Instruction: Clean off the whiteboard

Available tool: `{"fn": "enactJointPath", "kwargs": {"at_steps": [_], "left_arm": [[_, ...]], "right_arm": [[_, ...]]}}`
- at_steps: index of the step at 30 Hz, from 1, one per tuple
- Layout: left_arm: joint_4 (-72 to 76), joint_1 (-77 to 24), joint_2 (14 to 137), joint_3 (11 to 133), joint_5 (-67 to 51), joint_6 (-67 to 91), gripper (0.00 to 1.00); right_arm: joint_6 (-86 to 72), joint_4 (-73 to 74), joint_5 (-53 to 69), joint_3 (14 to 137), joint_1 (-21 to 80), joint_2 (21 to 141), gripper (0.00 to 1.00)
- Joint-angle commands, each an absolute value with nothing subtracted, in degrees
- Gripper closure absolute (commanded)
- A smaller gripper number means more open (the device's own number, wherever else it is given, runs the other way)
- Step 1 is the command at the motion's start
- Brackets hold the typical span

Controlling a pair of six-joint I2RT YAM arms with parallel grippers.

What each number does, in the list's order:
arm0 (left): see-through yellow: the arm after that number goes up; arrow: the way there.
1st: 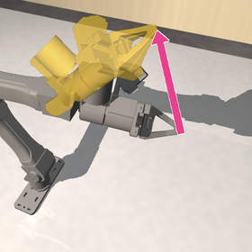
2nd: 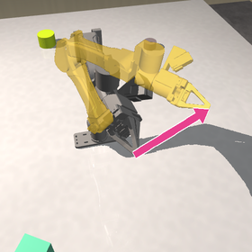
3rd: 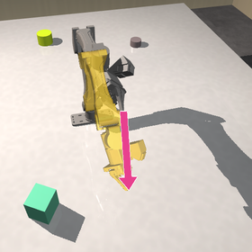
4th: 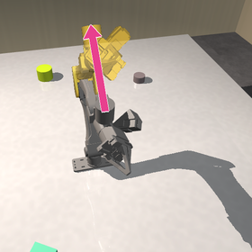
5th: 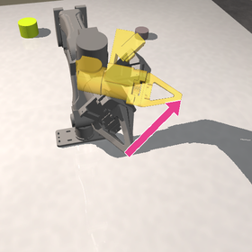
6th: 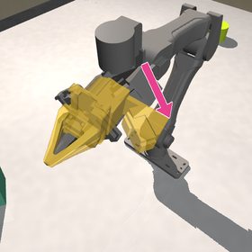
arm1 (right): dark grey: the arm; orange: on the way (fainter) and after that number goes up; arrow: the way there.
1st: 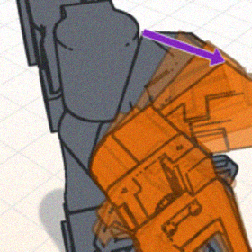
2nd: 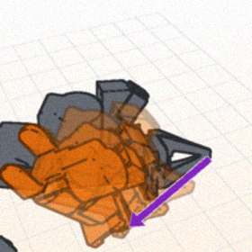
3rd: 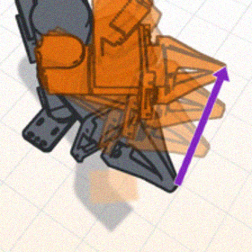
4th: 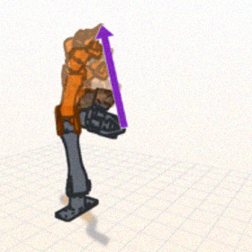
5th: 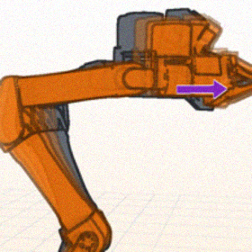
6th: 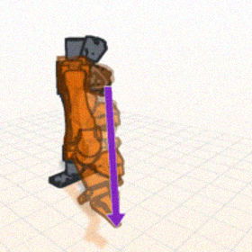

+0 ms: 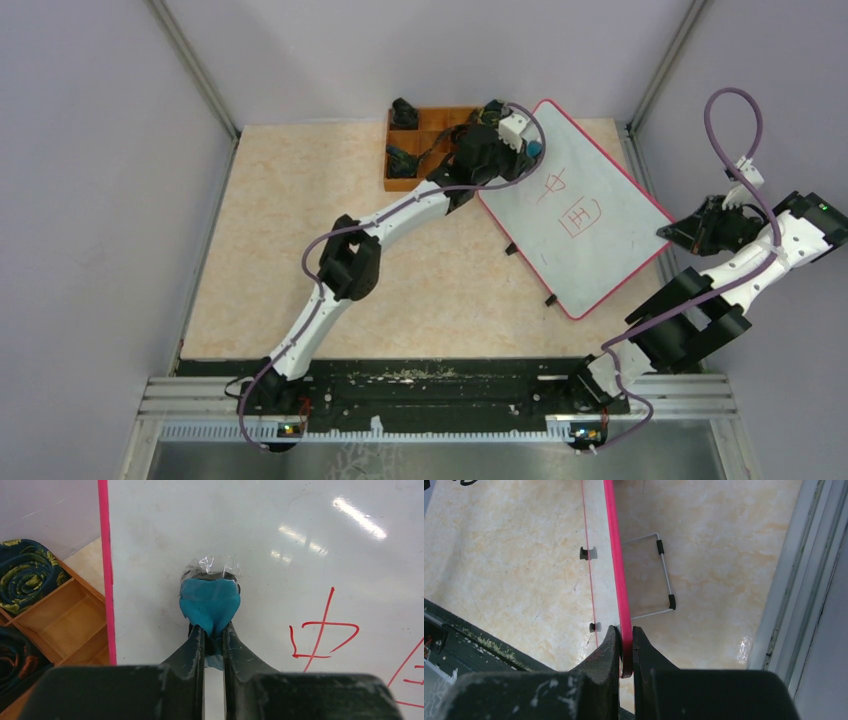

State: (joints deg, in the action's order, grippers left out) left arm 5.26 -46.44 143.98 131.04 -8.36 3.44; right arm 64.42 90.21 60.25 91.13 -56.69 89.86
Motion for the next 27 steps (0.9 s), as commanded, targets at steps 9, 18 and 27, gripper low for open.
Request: {"fn": "enactJointPath", "kwargs": {"at_steps": [9, 18, 27], "left_arm": [[5.9, -56.3, 145.6, 135.2, -8.0, 4.6, 1.00], [4.8, -58.9, 145.5, 135.1, -7.4, 5.6, 1.00], [2.7, -51.9, 144.6, 131.8, -8.1, 5.3, 1.00]], "right_arm": [[69.9, 85.8, 55.5, 90.2, -56.5, 86.7, 1.00], [70.1, 85.8, 55.3, 89.9, -56.5, 86.5, 1.00], [70.3, 85.8, 55.5, 89.5, -56.6, 86.2, 1.00]]}}
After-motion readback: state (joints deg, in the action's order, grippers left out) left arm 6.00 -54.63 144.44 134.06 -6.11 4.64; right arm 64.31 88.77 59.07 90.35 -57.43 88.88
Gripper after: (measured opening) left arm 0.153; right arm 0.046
